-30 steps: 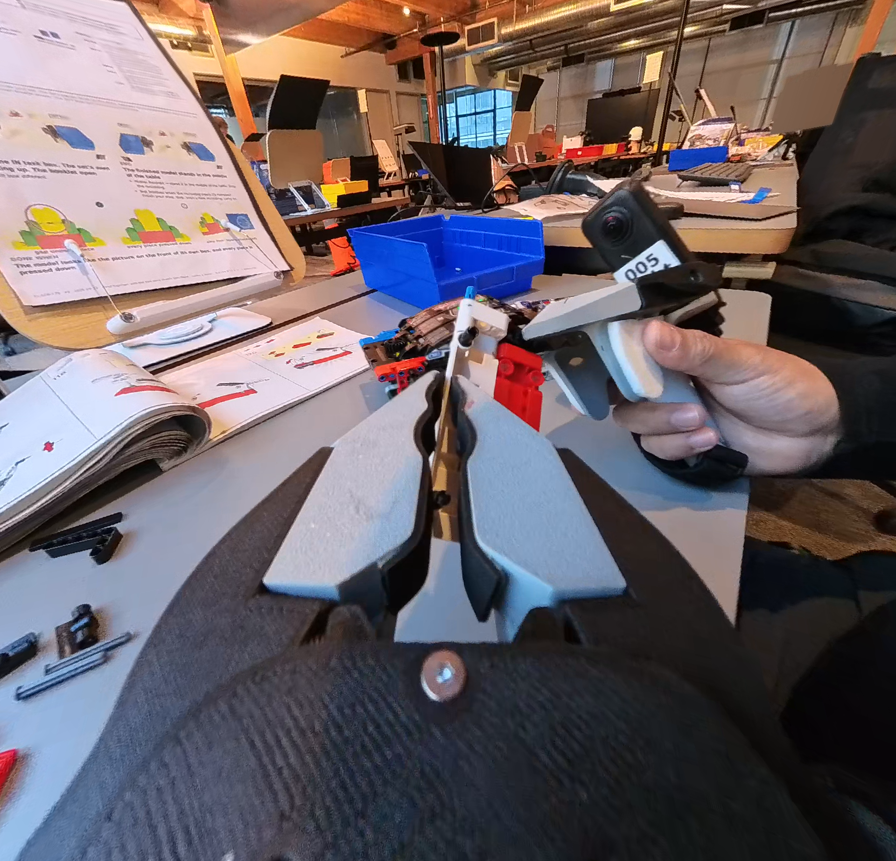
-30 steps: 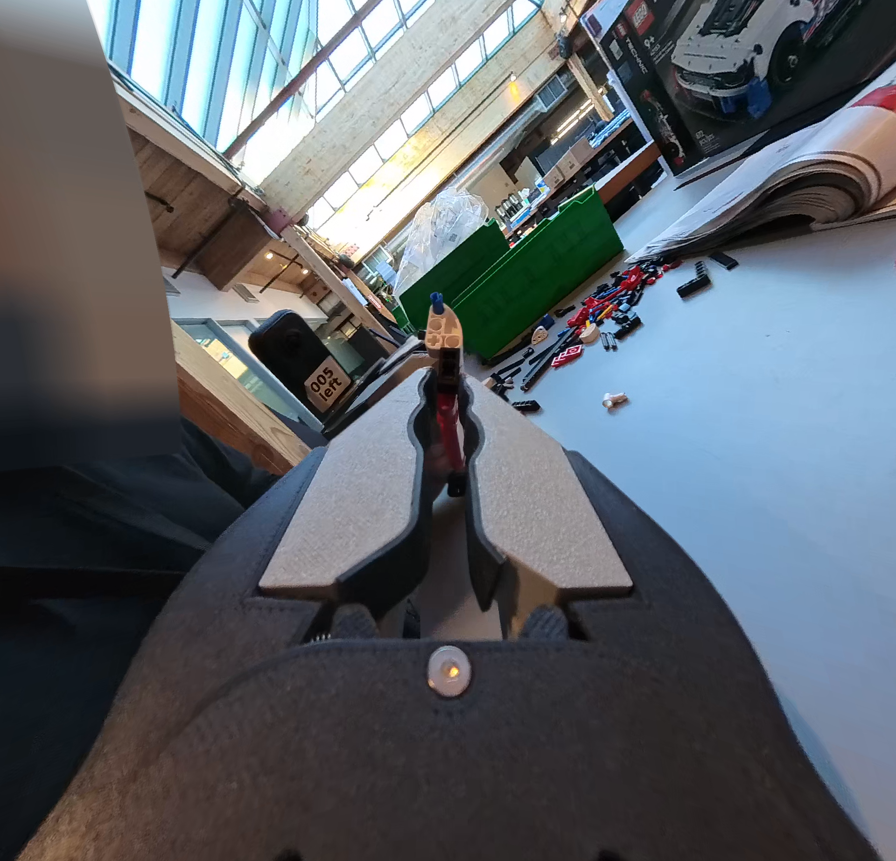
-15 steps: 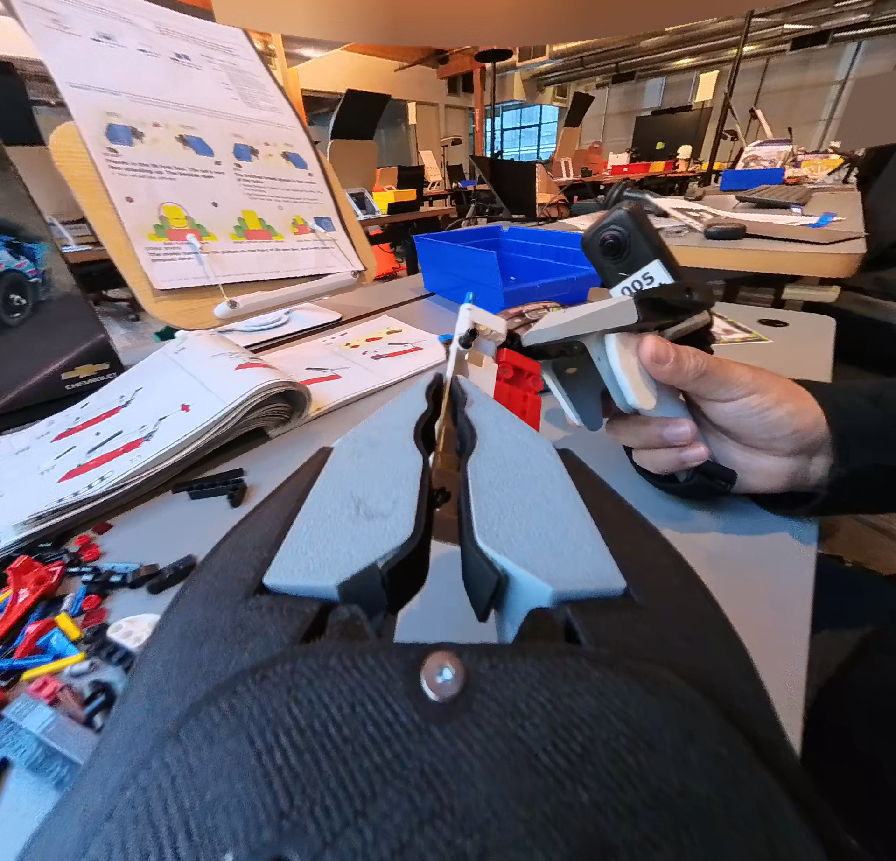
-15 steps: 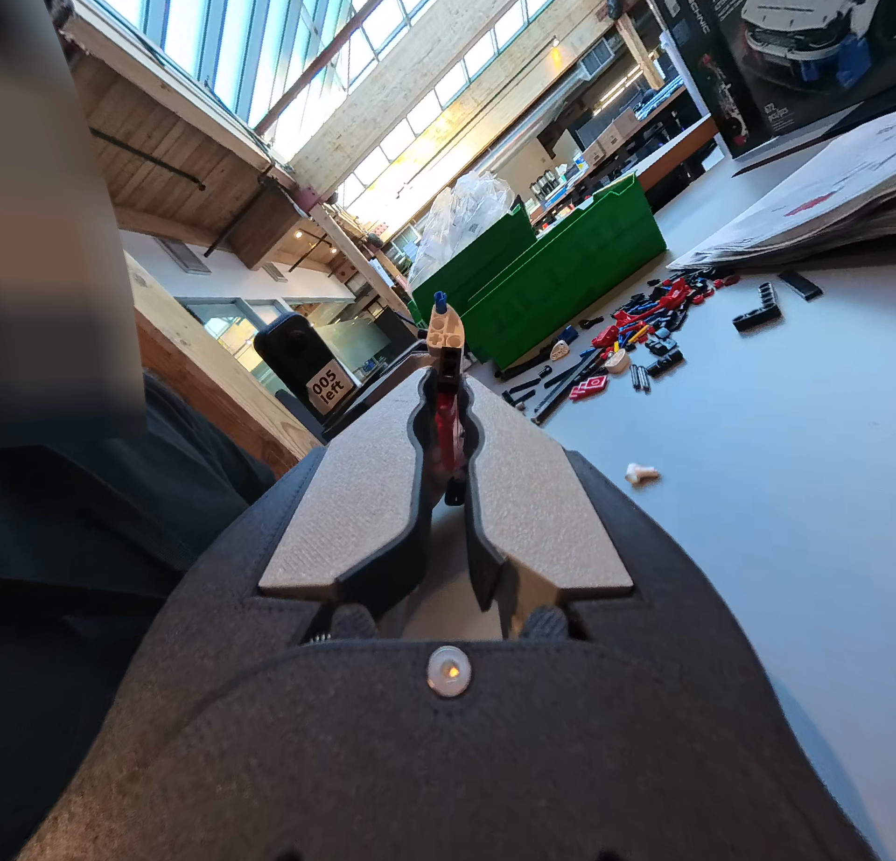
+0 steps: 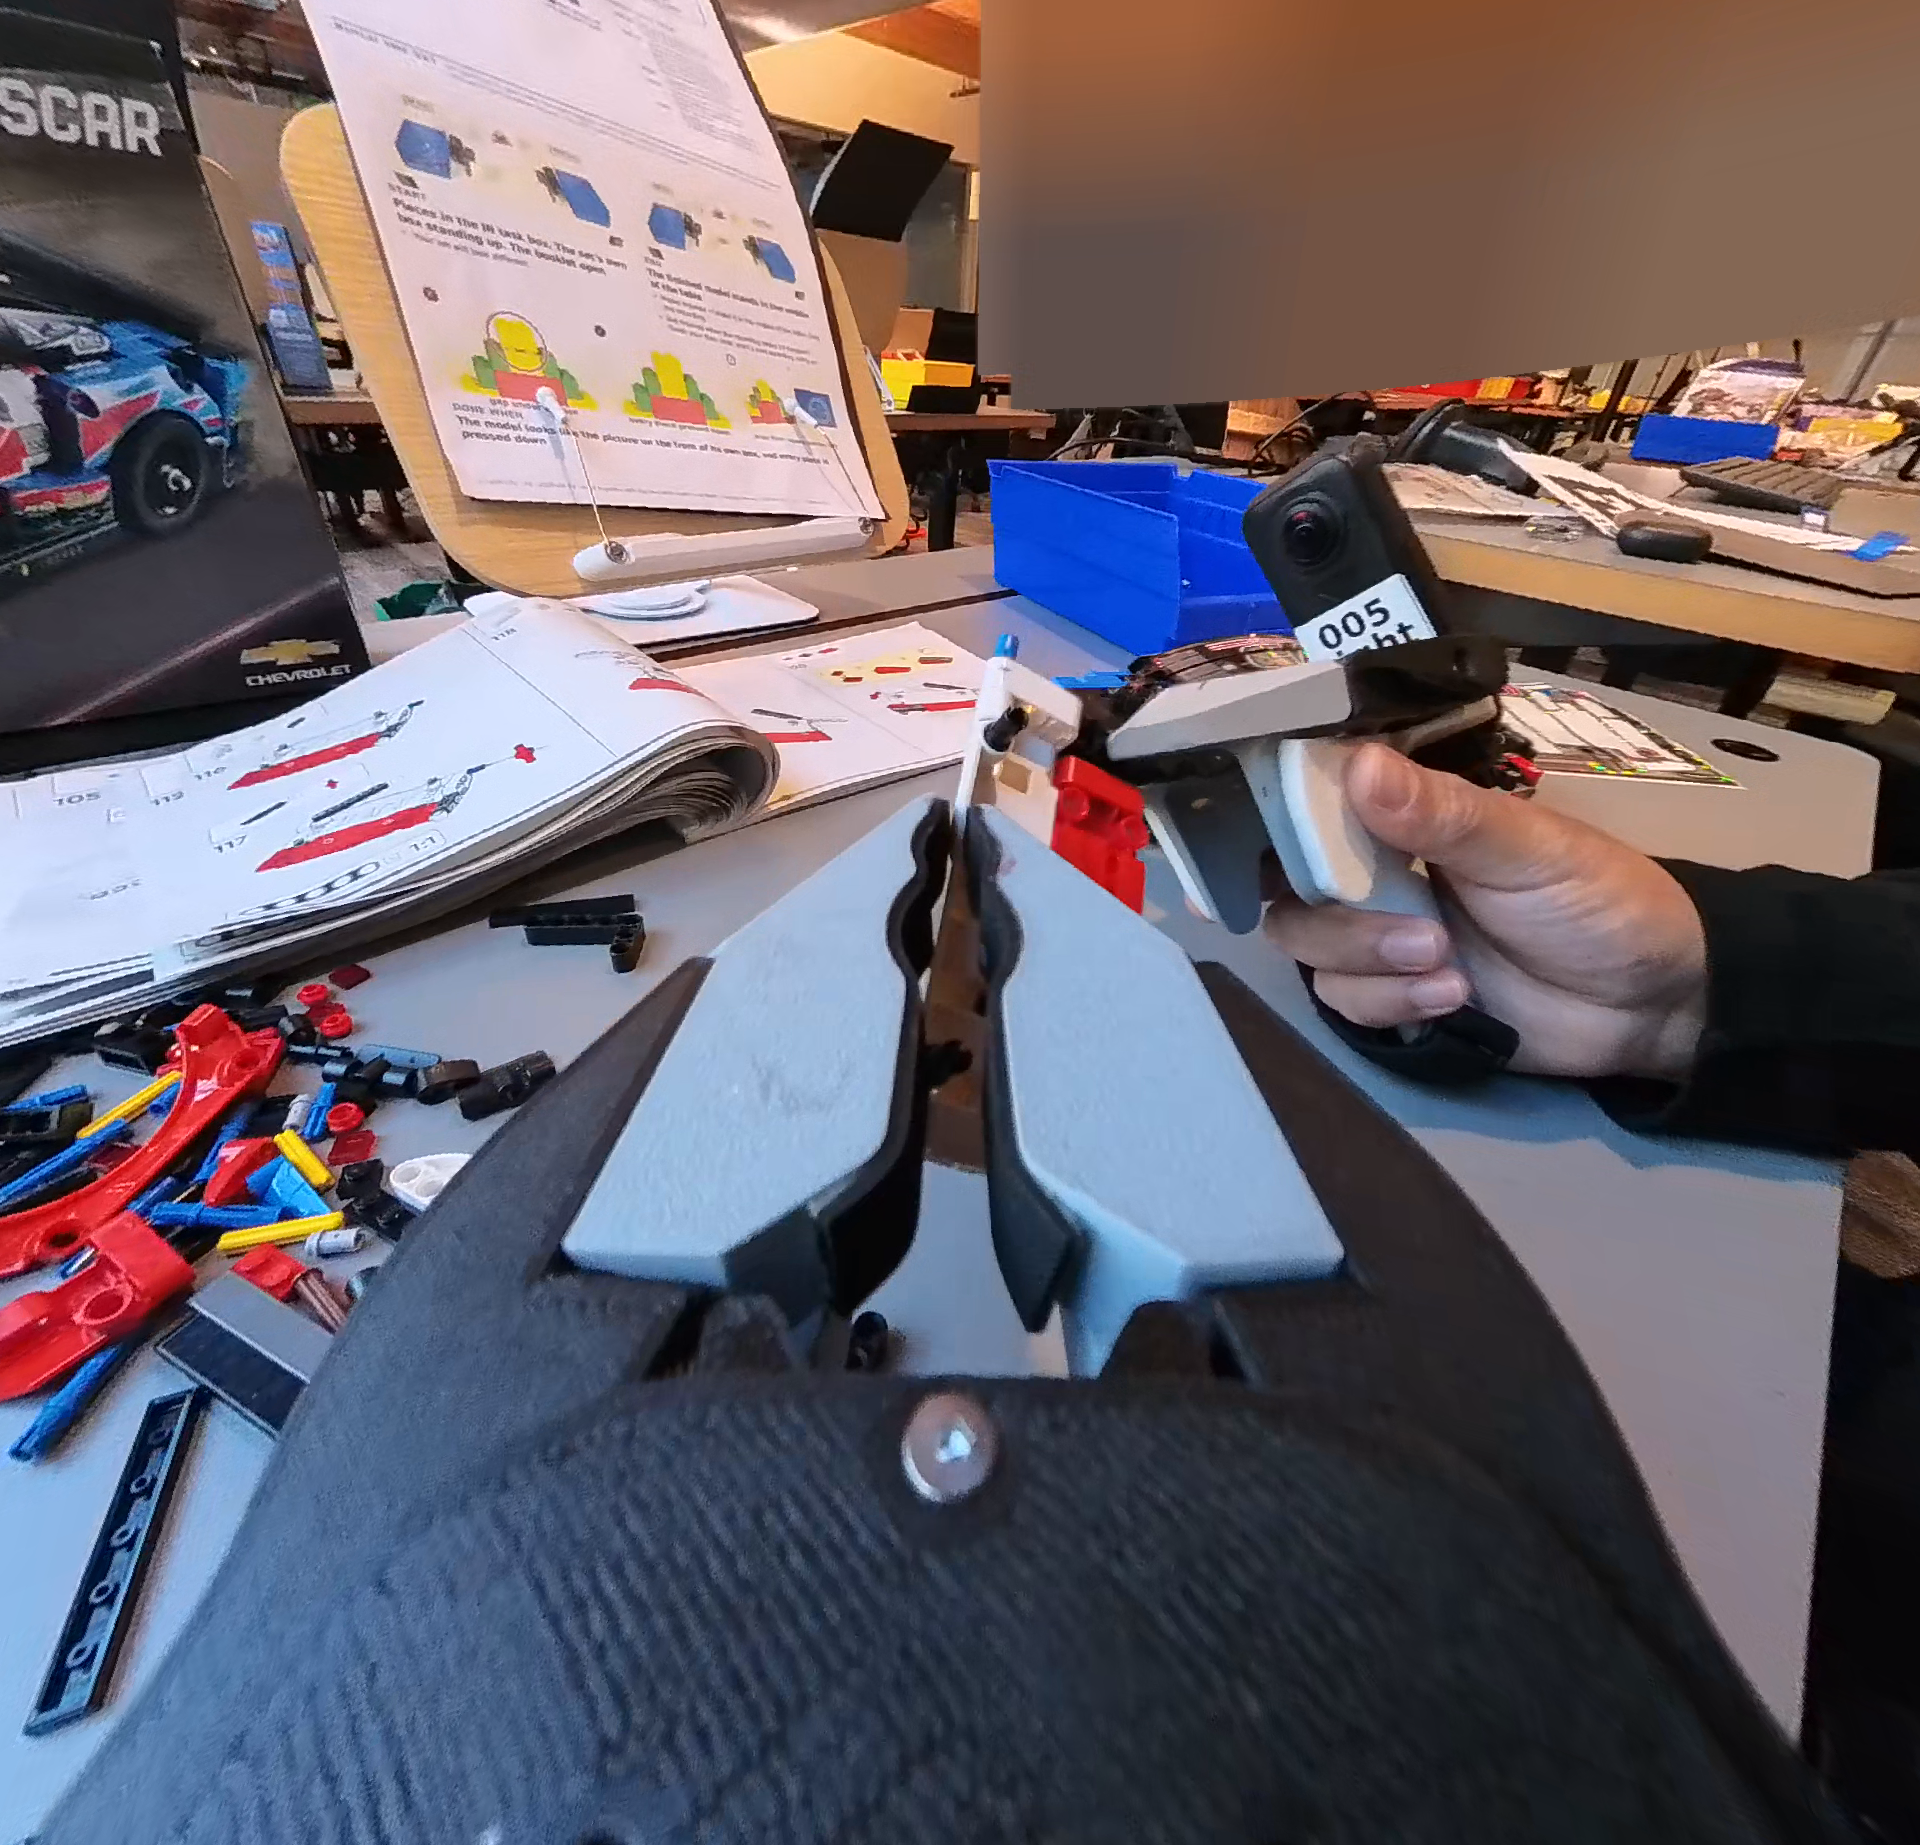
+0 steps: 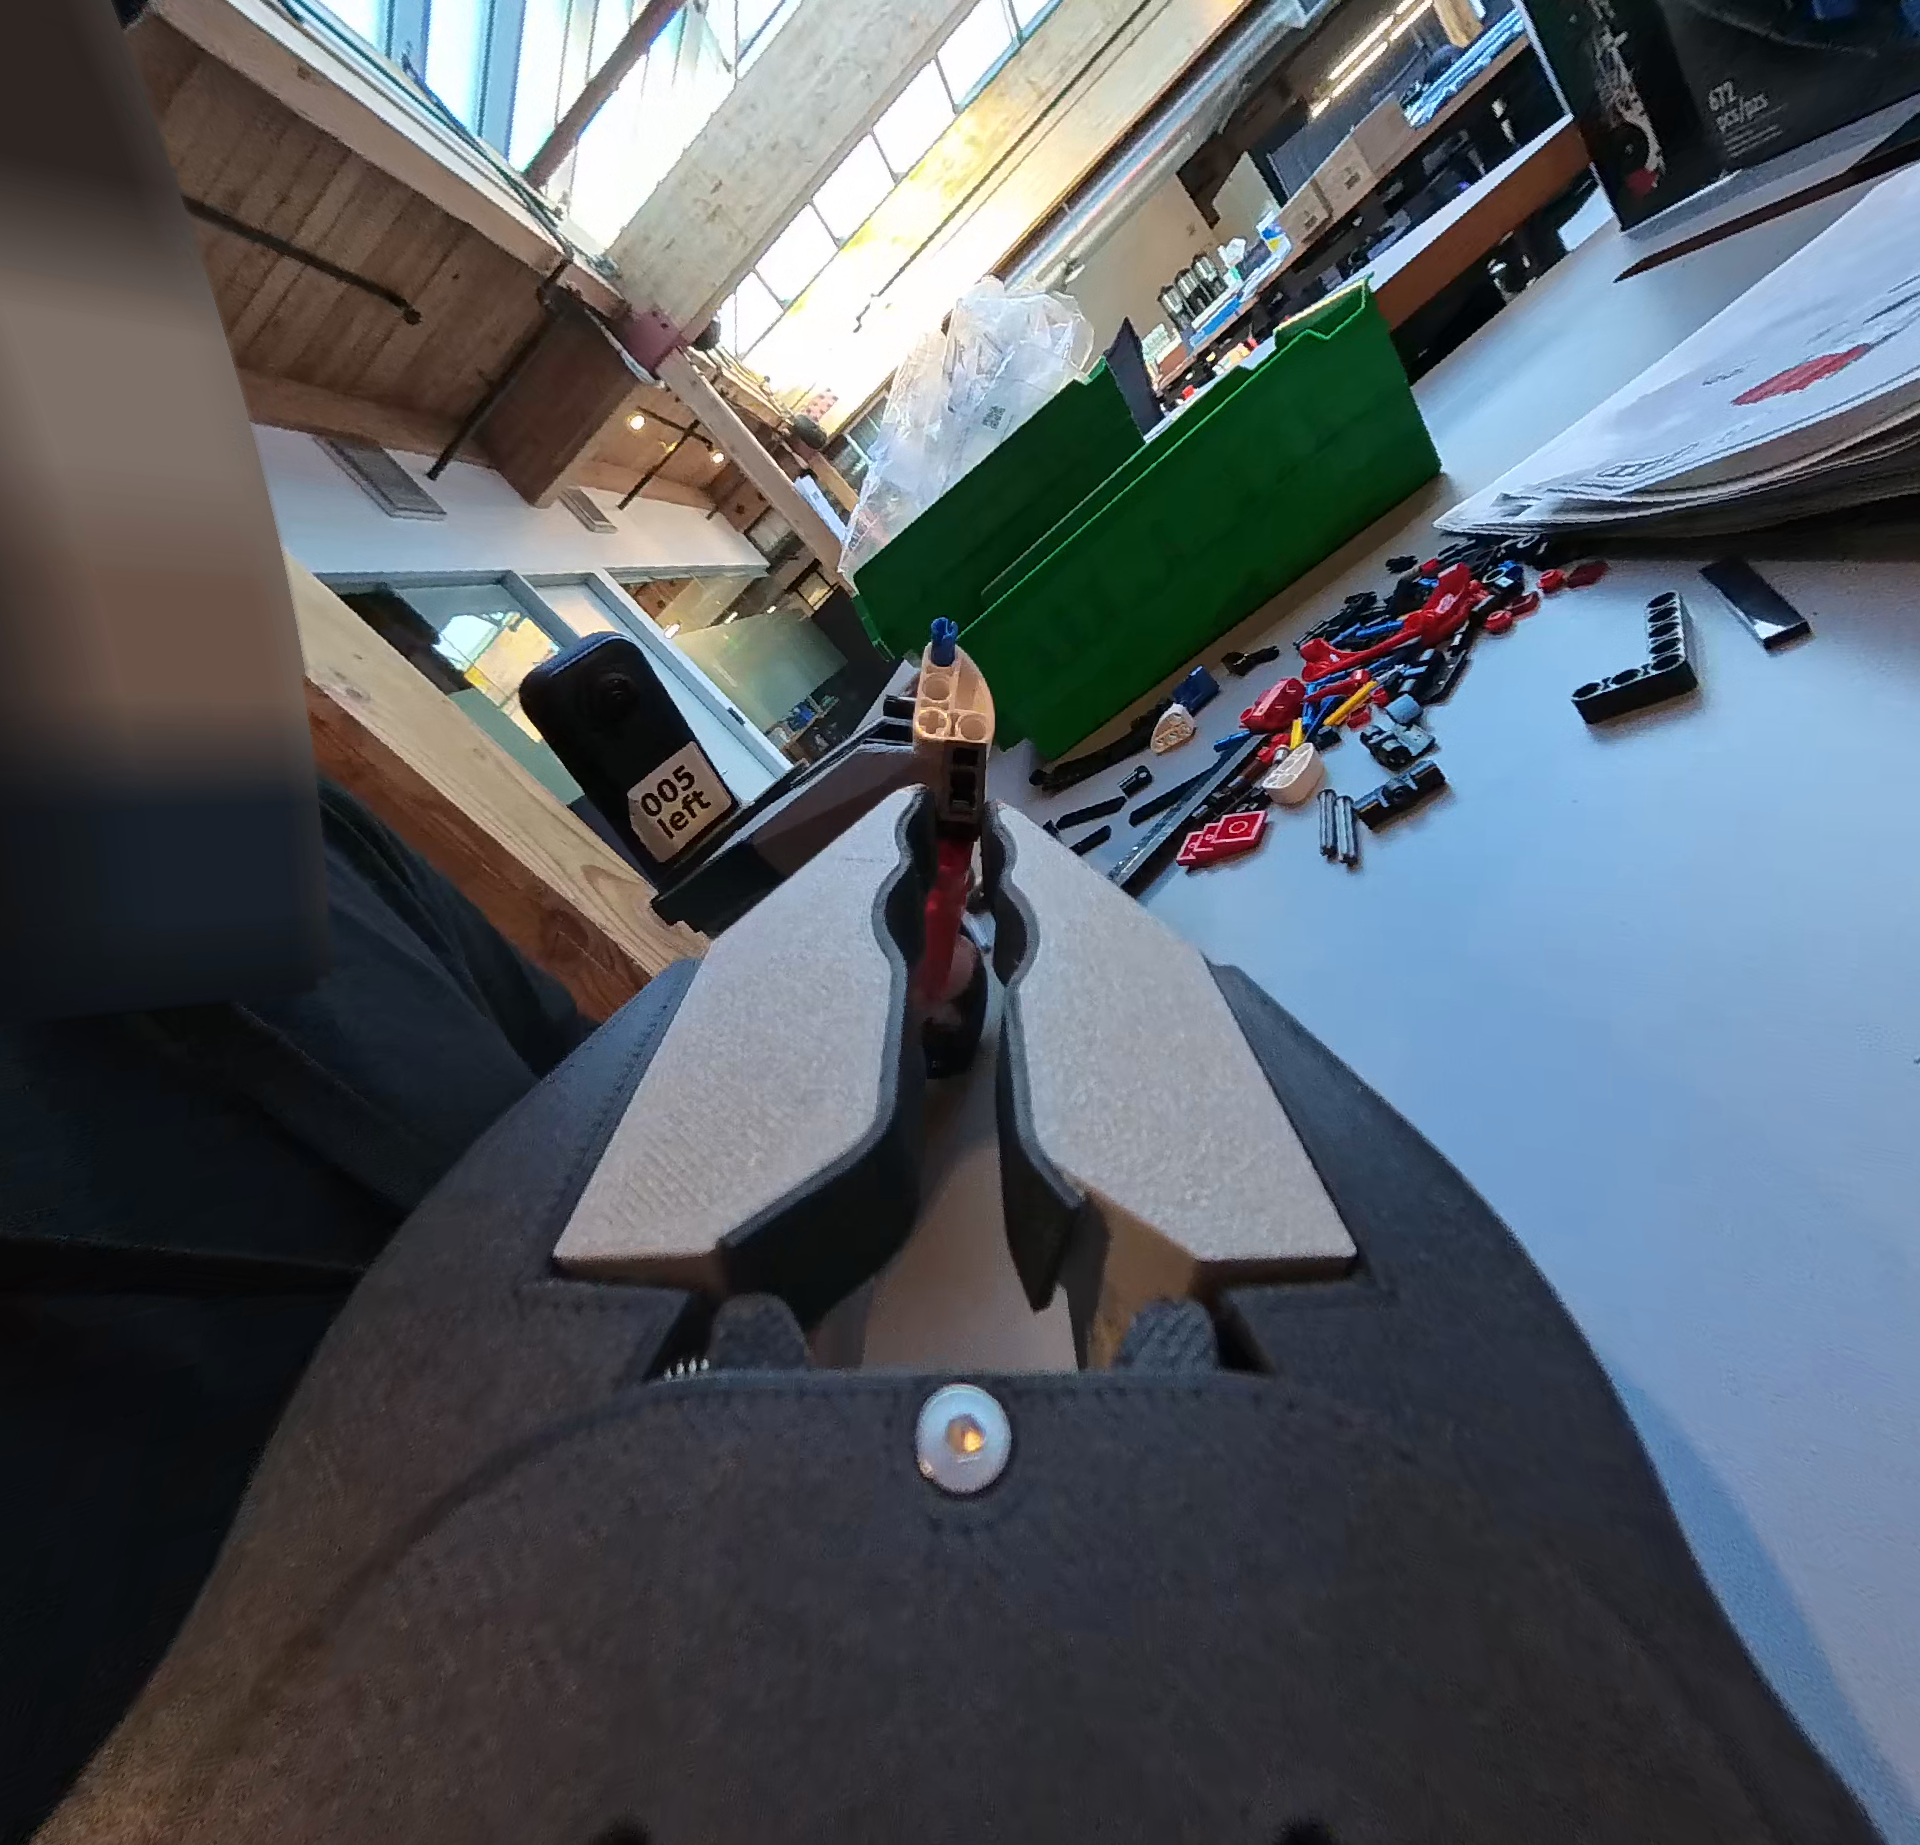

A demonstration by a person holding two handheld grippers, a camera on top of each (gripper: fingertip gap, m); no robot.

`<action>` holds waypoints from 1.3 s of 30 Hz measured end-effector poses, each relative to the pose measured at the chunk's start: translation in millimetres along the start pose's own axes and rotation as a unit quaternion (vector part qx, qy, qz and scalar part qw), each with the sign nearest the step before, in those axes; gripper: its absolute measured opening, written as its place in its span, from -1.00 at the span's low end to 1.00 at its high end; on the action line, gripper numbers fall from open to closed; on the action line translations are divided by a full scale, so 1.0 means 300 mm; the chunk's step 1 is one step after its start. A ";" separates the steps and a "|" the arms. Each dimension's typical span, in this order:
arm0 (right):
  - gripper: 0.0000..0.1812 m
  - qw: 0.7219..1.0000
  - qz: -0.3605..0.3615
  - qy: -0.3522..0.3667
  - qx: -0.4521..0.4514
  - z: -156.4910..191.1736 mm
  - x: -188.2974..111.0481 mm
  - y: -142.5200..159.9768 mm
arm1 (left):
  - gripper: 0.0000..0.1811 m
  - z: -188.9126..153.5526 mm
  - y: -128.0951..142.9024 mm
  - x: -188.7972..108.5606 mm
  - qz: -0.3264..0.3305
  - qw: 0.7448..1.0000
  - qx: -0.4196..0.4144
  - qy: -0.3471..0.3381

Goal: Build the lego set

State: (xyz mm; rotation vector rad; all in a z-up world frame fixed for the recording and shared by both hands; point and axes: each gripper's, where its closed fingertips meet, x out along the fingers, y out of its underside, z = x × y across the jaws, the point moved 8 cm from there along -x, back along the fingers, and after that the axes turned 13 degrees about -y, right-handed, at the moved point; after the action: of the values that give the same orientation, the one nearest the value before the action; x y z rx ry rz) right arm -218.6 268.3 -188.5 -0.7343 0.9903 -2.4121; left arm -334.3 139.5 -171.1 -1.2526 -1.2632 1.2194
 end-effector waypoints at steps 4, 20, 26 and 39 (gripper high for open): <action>-0.94 0.999 0.016 0.020 -0.022 0.005 -0.006 0.000 | -1.00 -0.006 0.002 0.002 0.005 1.000 0.000 -0.004; -0.93 0.875 0.230 0.279 -0.321 0.094 -0.030 0.040 | -1.00 -0.072 0.070 0.042 0.163 0.986 0.029 -0.009; -0.93 0.808 0.290 0.355 -0.372 0.107 -0.101 0.062 | -1.00 -0.119 0.104 0.056 0.223 0.974 0.042 0.013; -0.93 0.791 0.356 0.361 -0.343 0.088 -0.130 0.138 | -0.95 -0.142 0.140 0.066 0.286 0.957 0.046 0.031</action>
State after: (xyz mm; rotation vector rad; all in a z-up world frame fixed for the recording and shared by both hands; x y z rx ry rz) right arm -164.8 250.0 -214.9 0.4285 2.0388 -1.5823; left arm -289.9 159.8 -210.9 -1.6339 -0.8038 1.6055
